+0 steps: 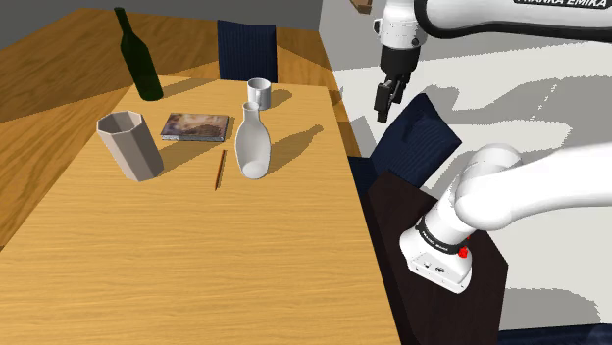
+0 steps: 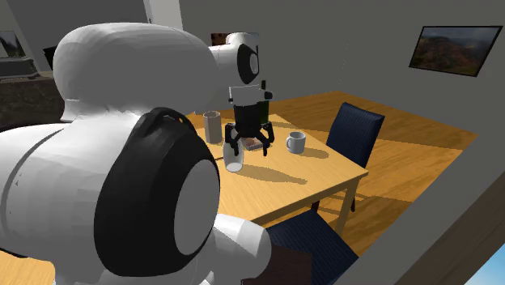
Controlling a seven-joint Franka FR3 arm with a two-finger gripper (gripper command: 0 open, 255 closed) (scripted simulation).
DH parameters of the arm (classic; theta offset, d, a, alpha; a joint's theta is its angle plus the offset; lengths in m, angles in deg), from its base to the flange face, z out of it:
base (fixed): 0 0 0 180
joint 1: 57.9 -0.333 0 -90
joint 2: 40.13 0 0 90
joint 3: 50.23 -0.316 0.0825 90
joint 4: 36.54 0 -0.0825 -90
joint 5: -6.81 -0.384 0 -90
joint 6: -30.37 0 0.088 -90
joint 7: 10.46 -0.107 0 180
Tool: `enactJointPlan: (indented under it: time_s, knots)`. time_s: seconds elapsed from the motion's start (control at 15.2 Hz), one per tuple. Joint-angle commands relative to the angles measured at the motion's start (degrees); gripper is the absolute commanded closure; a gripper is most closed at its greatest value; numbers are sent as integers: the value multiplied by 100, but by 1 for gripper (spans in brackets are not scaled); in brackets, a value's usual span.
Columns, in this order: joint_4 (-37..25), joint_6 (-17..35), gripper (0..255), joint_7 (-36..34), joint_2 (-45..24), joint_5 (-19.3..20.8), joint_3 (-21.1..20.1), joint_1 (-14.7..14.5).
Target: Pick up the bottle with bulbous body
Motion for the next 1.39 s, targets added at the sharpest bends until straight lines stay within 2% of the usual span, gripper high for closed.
enactJointPlan:
  time_s: [0.0, 0.66, 1.32]
  knots:
    - [0, 0, 0, 0, 0, 0, 0, 0]
    - [-1372, 803, 0, -395, -2177, -375, -396, -164]
    - [-3398, 968, 0, -755, -4344, -429, -720, -343]
